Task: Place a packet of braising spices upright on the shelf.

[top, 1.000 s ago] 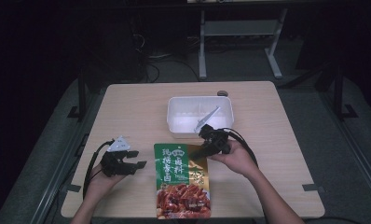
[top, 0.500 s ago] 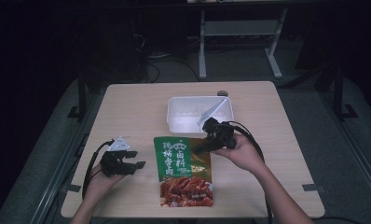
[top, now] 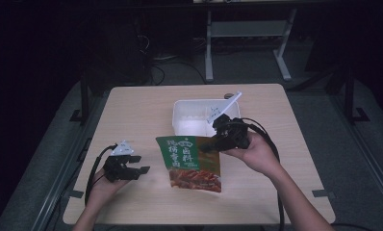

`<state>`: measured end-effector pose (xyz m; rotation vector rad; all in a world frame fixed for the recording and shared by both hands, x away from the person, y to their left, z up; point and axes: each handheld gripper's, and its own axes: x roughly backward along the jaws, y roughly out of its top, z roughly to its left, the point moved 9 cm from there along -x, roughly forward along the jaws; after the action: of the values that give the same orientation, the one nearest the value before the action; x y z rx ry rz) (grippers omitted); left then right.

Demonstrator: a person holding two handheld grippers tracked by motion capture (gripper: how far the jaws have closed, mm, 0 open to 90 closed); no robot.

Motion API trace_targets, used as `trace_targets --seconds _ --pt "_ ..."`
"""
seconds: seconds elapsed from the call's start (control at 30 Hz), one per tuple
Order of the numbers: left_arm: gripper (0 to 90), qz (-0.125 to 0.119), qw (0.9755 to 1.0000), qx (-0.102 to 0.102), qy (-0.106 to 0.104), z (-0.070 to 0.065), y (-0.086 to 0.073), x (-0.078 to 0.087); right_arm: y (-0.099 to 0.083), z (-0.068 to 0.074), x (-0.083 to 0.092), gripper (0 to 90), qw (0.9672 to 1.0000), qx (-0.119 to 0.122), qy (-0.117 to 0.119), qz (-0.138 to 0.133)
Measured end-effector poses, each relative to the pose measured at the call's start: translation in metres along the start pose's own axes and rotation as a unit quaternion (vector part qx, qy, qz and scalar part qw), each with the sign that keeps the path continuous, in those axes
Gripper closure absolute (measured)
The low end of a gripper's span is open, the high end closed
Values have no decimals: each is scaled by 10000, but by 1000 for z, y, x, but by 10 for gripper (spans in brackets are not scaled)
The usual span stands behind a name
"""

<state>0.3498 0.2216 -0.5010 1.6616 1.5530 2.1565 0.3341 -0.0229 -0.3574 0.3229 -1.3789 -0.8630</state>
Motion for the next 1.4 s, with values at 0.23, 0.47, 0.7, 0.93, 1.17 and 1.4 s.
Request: trace_targets --seconds 0.23,0.47,0.7,0.93,1.17,1.4 --pt "410 -22 10000 33 -9 1 0 0 10 0 14 900 9994 101 -316 38" --pt "403 5 10000 13 -10 1 0 -1 17 -8 33 900 9985 -53 -531 -89" --pt "374 0 10000 32 20 2 0 -1 19 -15 45 900 9976 -184 -642 -172" --pt "355 -1 10000 46 33 1 0 -1 25 -25 62 900 9950 -275 -933 -245" --pt "340 2 10000 57 35 2 -1 -2 28 -37 83 900 9913 -439 -1196 -346" --pt "325 12 10000 68 44 3 -1 -1 30 -46 96 900 9880 -591 -1370 -405"
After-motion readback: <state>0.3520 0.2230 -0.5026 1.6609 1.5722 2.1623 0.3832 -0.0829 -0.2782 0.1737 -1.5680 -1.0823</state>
